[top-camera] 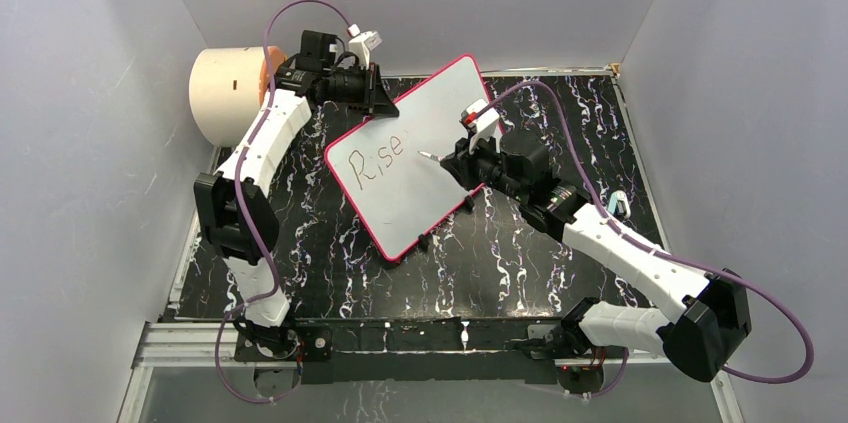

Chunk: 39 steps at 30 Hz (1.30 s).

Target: Write a sentence on the whiteboard

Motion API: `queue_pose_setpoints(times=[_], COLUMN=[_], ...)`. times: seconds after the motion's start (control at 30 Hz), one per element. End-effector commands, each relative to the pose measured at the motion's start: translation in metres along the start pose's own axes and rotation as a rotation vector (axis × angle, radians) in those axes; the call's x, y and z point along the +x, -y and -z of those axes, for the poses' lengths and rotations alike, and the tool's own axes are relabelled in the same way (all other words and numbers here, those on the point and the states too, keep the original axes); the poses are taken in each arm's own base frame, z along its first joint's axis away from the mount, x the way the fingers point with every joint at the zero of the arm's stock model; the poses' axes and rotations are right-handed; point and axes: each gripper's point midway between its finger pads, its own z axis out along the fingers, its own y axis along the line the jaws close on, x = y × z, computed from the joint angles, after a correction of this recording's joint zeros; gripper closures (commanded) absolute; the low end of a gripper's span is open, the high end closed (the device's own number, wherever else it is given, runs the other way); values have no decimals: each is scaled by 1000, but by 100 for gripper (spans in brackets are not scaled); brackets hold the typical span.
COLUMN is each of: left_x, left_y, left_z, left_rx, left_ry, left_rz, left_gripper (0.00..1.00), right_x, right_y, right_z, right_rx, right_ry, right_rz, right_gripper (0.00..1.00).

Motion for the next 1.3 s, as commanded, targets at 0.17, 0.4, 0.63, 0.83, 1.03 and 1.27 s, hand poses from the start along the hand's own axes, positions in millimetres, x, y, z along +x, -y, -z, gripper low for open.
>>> queue_pose_setpoints(times=[0.17,0.4,0.63,0.83,1.03,1.27], left_x=[-1,15,31,45,50,61], left_y=[33,37,32,29,28,22], left_z=[13,14,12,10,10,8], left_rx=[154,205,210,214,209,198], left_ry=[-9,-48,-78,-97,-101,-120], left_rz=[-50,-61,-65,-61,-68,-64], left_gripper=[100,100,100,100,100,100], right_x=[-33,-31,-31,-31,-29,-27], right_y=[-2,0,4,5,11,13], right_z=[11,16,13,7,2,-3], right_rx=[-12,-4,17,19,30,22], right_ry=[94,97,106,103,99,94], right_rz=[39,60,71,70,94,94], right_gripper=[100,100,100,100,100,100])
